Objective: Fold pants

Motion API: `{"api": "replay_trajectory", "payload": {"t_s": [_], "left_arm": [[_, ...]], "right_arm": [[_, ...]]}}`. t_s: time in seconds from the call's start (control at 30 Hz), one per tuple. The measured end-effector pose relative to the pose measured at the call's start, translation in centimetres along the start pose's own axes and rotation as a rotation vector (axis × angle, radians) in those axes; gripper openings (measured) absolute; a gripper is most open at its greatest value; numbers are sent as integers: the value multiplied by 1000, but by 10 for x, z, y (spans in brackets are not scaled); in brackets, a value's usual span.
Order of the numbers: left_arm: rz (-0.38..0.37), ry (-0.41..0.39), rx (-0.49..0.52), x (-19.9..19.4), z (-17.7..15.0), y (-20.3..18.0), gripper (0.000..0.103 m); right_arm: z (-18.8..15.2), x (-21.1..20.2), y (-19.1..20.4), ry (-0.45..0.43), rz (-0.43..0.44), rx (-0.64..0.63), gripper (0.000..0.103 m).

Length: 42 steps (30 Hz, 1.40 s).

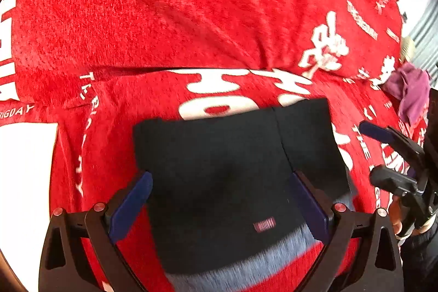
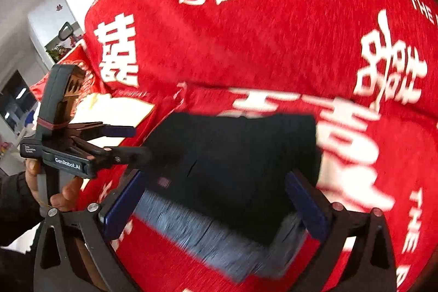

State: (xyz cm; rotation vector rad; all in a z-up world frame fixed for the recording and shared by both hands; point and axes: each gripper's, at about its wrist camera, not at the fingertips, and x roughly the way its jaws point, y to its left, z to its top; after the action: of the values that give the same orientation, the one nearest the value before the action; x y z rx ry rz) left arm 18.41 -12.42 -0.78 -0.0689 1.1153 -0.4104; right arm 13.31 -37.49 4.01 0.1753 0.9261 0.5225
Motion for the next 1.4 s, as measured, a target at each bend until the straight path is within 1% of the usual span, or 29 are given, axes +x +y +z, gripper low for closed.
{"api": "replay_trajectory", "payload": {"t_s": [0.07, 0.13, 0.23, 0.33, 0.43, 0.5, 0.67, 0.77, 0.87, 0.93, 1.03, 1.13, 1.2, 1.27, 1.33, 1.4], "left_arm": [[32, 24, -13, 14, 15, 5, 99], [43, 52, -31, 28, 27, 9, 99], [48, 86, -55, 46, 36, 17, 99], [57, 164, -102, 72, 35, 30, 99], [63, 167, -89, 80, 28, 33, 99], [73, 165, -56, 83, 25, 28, 101], [85, 180, -60, 85, 28, 27, 101], [116, 169, -41, 74, 29, 20, 101], [128, 127, -21, 54, 23, 11, 101], [151, 96, -2, 40, 14, 2, 101], [174, 76, 12, 29, -2, -9, 101], [182, 77, 17, 25, -24, -16, 101], [184, 85, 6, 28, -37, -16, 102], [183, 72, -14, 28, -43, -15, 102], [181, 81, -37, 27, -42, -13, 102], [181, 75, -58, 19, -43, -12, 102]], "right_arm": [[19, 10, -7, -3, -9, -10, 102], [36, 20, -9, 10, -13, -27, 102], [54, 52, -9, 68, -28, -66, 102], [54, 79, -21, 146, -28, -53, 102], [45, 108, -40, 259, -37, 7, 102], [36, 120, -50, 301, -30, 51, 102], [34, 123, -56, 309, -5, 76, 103], [36, 122, -53, 324, -18, 59, 102], [39, 102, -41, 287, -78, 46, 103], [35, 81, -29, 242, -95, 29, 103], [19, 54, -9, 197, -107, 12, 103], [-4, 37, 7, 170, -114, 4, 103], [-23, 33, 13, 164, -105, 14, 103], [-40, 37, 14, 179, -95, 25, 103], [-50, 40, 17, 167, -118, -2, 102], [-49, 39, 21, 171, -143, -18, 103]]}}
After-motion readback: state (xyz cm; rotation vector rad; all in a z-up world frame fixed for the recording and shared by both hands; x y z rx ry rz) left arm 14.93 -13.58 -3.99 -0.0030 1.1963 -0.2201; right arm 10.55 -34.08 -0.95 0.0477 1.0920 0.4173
